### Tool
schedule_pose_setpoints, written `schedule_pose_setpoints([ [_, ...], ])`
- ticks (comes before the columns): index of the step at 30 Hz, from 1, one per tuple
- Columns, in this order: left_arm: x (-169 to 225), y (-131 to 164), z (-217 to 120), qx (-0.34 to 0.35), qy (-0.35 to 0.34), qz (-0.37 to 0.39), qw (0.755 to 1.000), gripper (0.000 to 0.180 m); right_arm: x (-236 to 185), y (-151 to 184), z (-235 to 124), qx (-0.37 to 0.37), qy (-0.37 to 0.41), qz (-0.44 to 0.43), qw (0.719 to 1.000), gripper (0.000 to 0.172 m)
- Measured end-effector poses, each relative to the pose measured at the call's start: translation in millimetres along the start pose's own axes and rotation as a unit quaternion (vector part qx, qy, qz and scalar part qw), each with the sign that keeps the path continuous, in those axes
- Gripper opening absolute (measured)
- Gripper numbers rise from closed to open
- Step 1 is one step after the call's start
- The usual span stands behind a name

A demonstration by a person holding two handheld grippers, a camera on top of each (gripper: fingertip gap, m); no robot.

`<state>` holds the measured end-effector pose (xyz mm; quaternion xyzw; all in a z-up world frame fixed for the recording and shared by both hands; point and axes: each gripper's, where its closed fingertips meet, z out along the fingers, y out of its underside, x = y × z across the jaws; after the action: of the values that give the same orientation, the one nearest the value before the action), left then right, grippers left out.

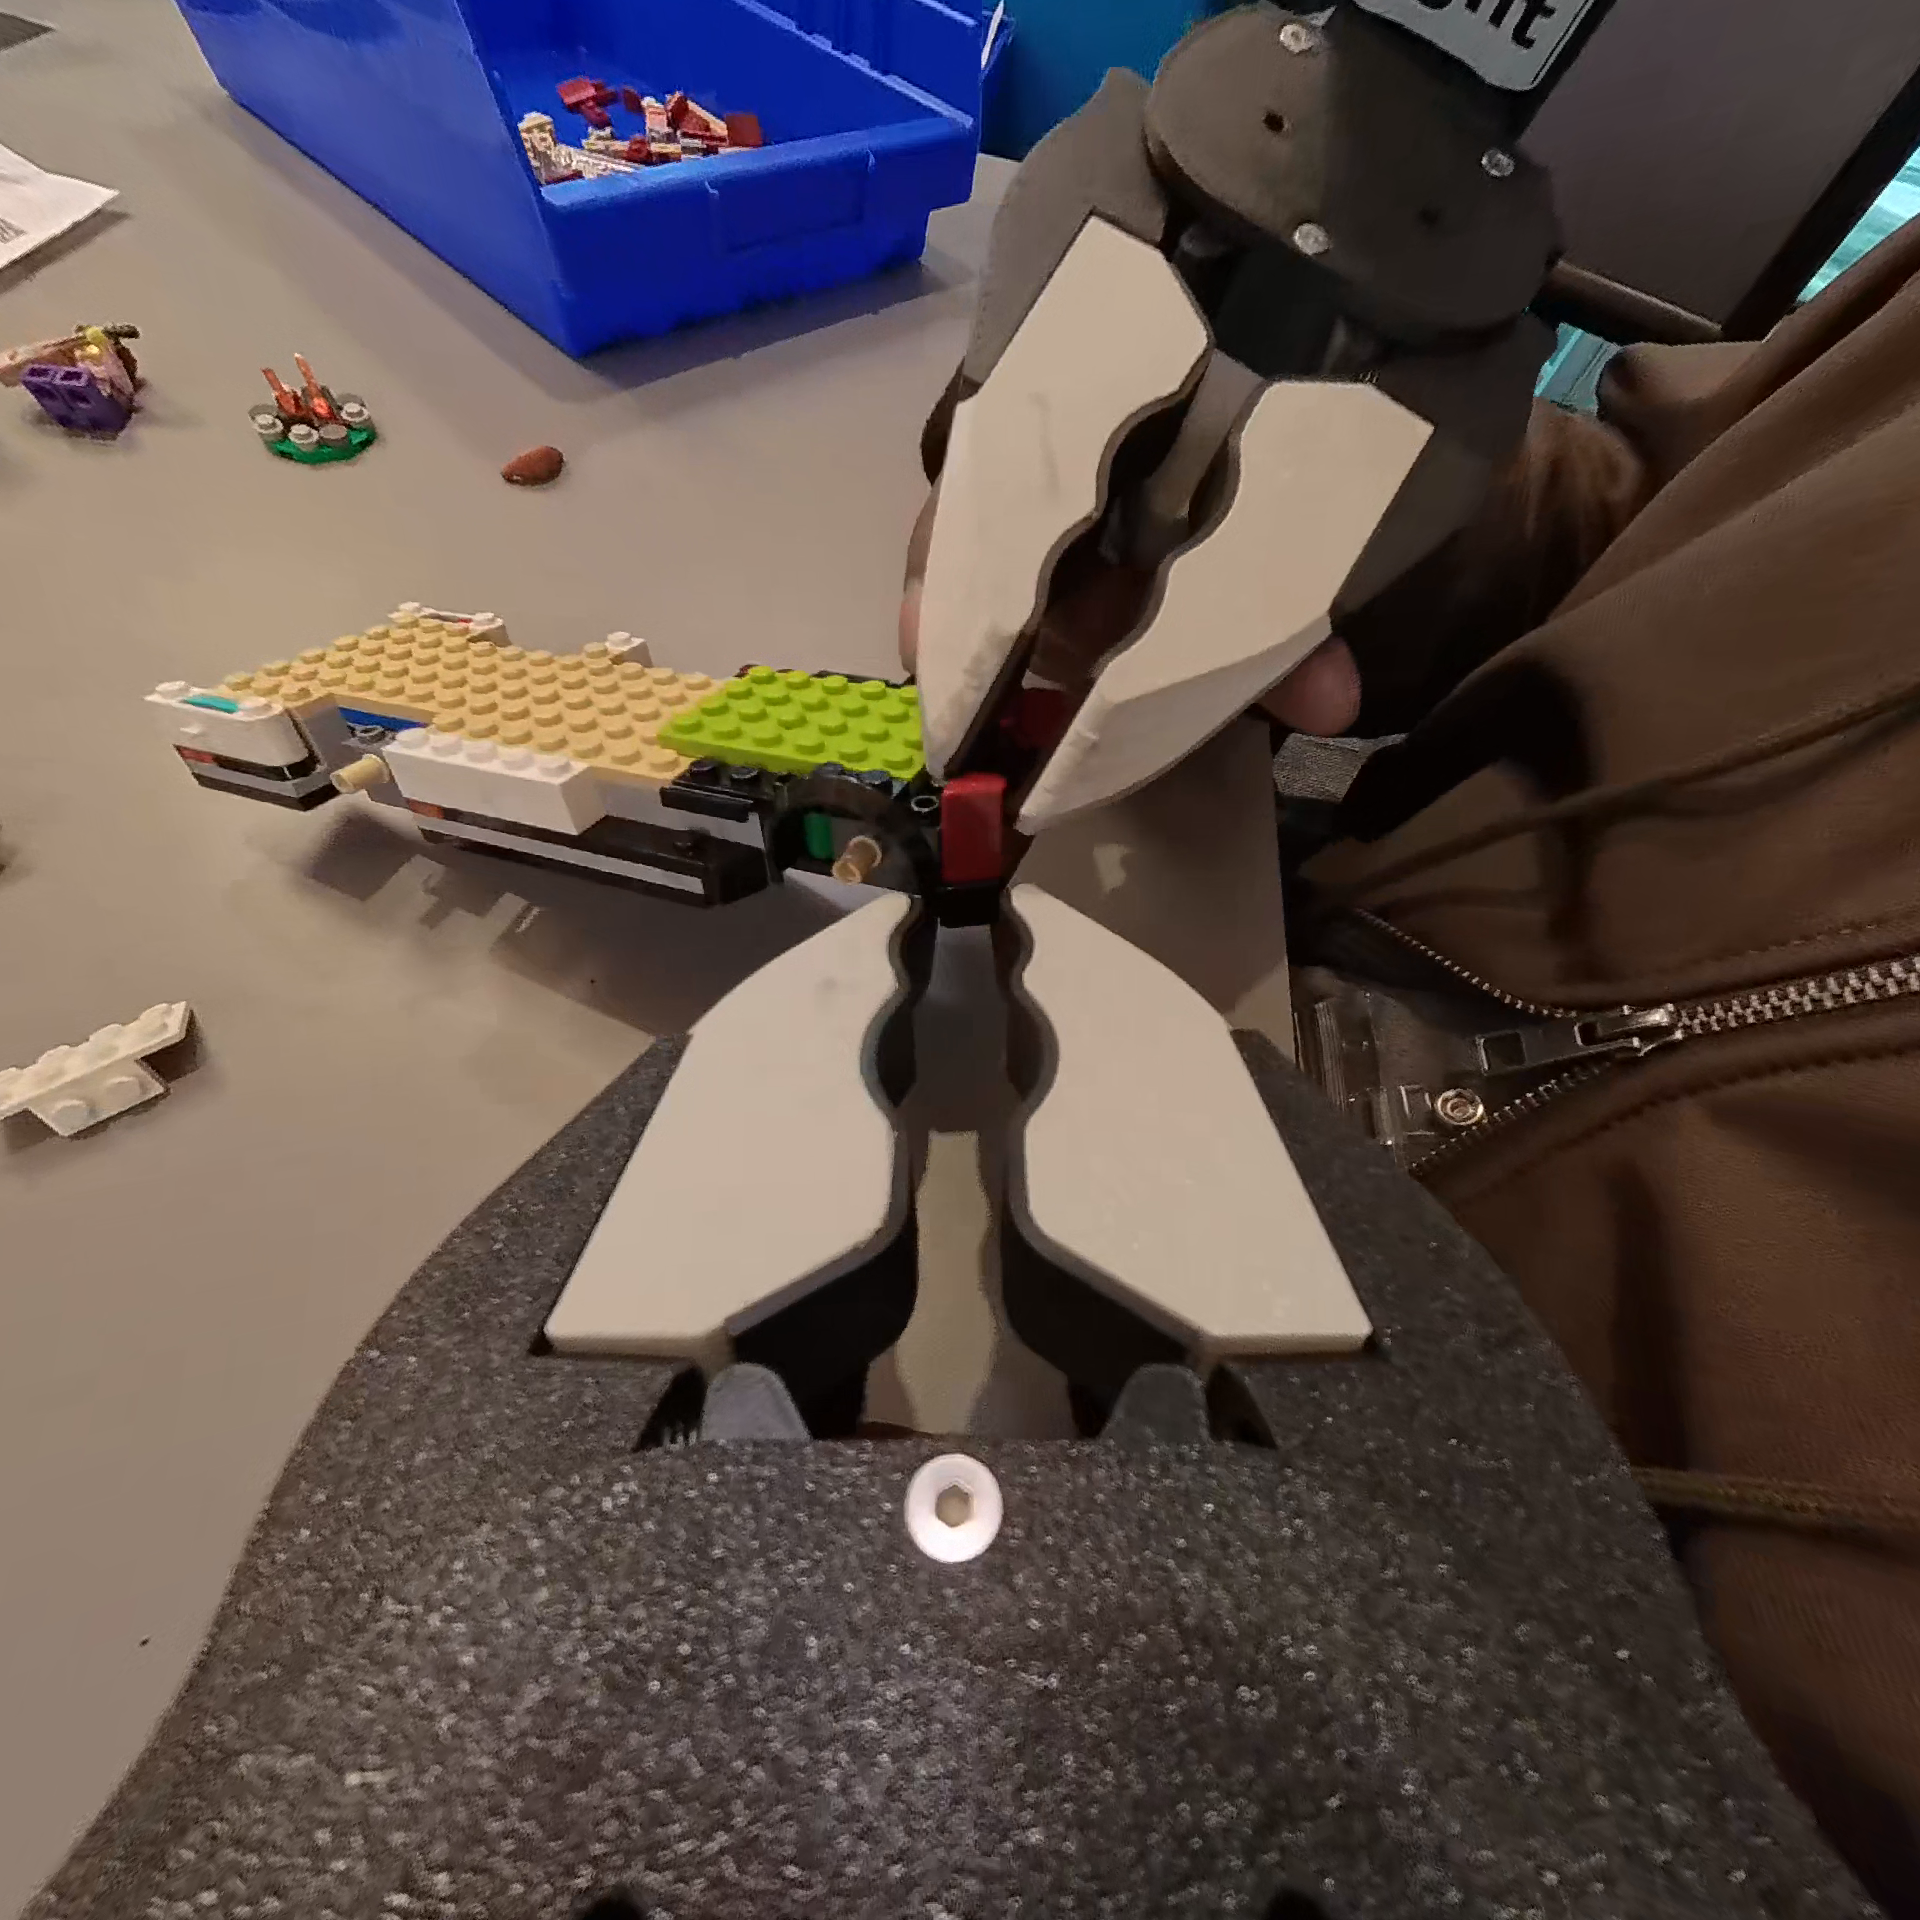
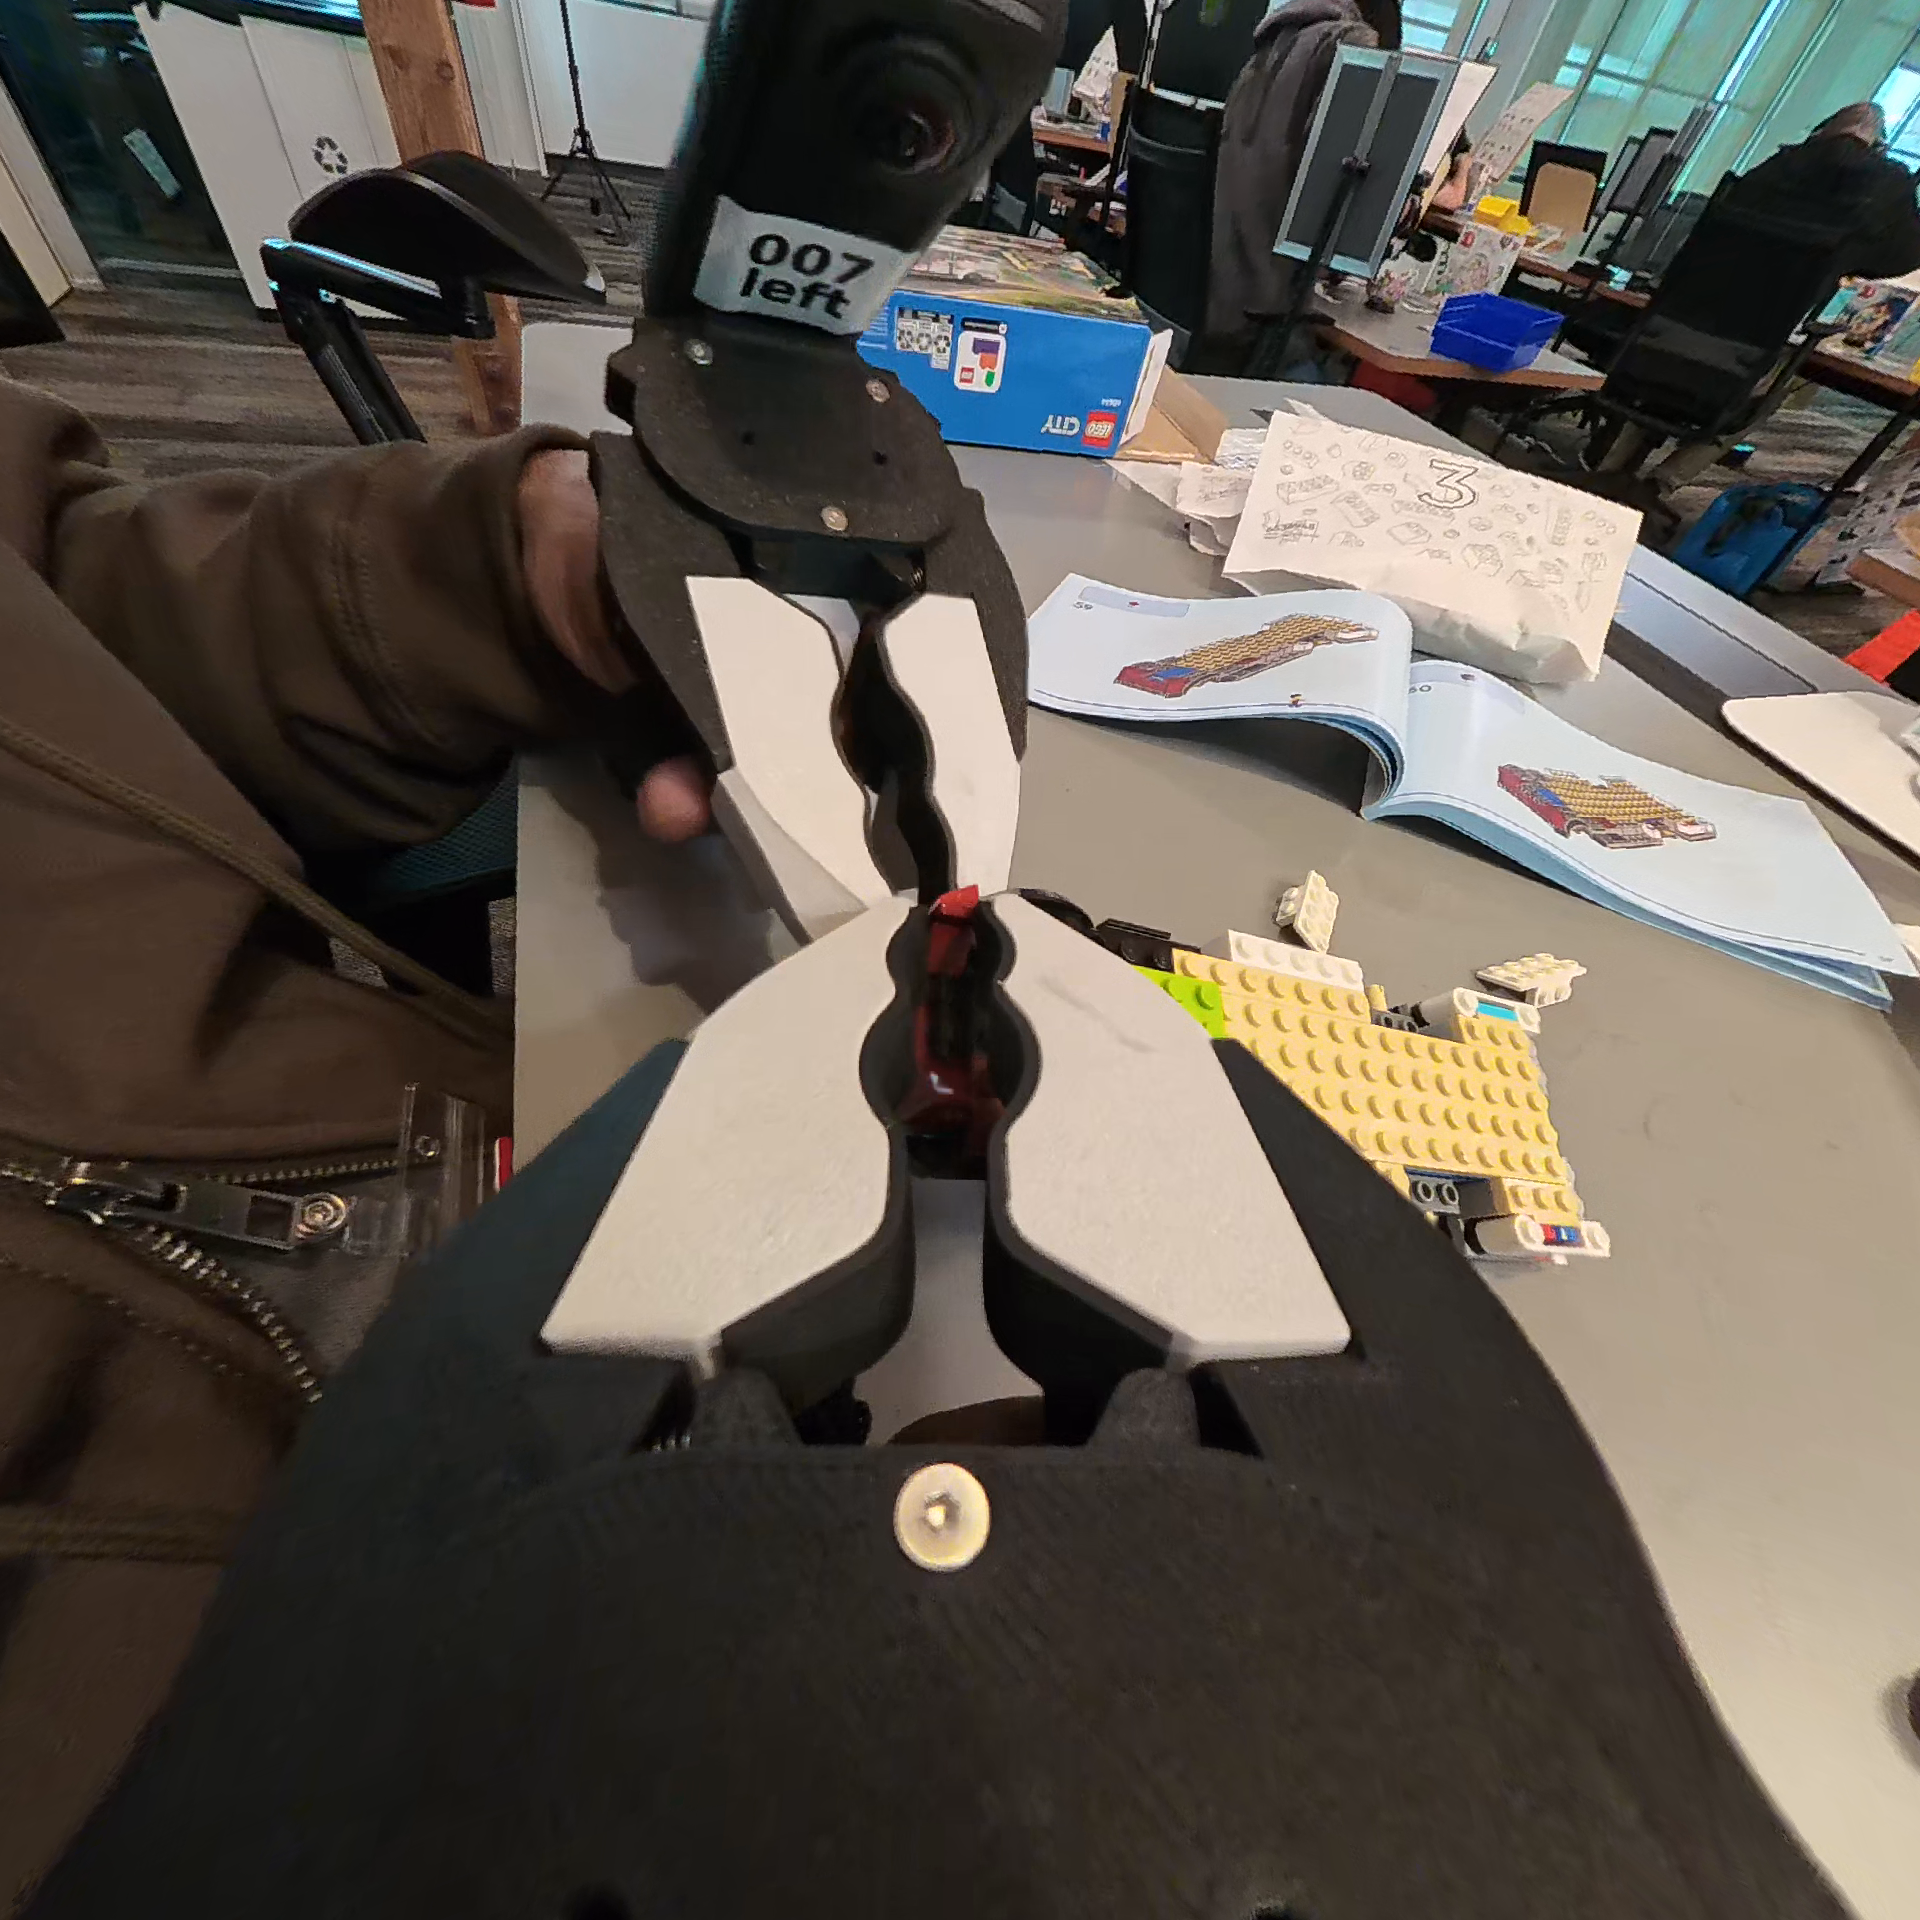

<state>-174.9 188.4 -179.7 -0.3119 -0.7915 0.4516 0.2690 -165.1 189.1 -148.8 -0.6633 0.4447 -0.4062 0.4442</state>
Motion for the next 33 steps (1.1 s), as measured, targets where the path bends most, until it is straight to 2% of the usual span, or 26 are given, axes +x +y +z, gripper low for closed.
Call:
schedule_pose_setpoints([
  [3, 1, -2, 2, 0.004, 0.01, -0.013, 1.0, 0.012, 0, 2, -2, -0.011, 0.006, -0.025, 1.0, 0.012],
  [6, -1, -4, 4, 0.005, 0.007, -0.012, 1.0, 0.012, -5, 9, -5, -0.023, 0.005, -0.07, 0.997, 0.03],
  [9, -2, -3, 8, -0.005, 0.003, -0.008, 1.0, 0.012, -4, 15, -8, -0.039, 0.022, -0.109, 0.993, 0.035],
  [16, -4, -3, 11, -0.009, 0.003, -0.015, 1.0, 0.012, 9, 21, -25, -0.053, 0.05, -0.123, 0.99, 0.035],
  [21, -5, -4, 12, -0.007, 0.004, -0.025, 1.0, 0.012, 15, 25, -40, -0.053, 0.068, -0.148, 0.985, 0.029],
  [29, -3, -10, 16, 0.004, 0.006, -0.036, 0.999, 0.012, 15, 26, -35, -0.069, 0.11, -0.229, 0.965, 0.029],
  [33, -3, -13, 18, 0.009, 0.003, -0.037, 0.999, 0.012, 21, 30, -32, -0.092, 0.133, -0.233, 0.959, 0.029],
])
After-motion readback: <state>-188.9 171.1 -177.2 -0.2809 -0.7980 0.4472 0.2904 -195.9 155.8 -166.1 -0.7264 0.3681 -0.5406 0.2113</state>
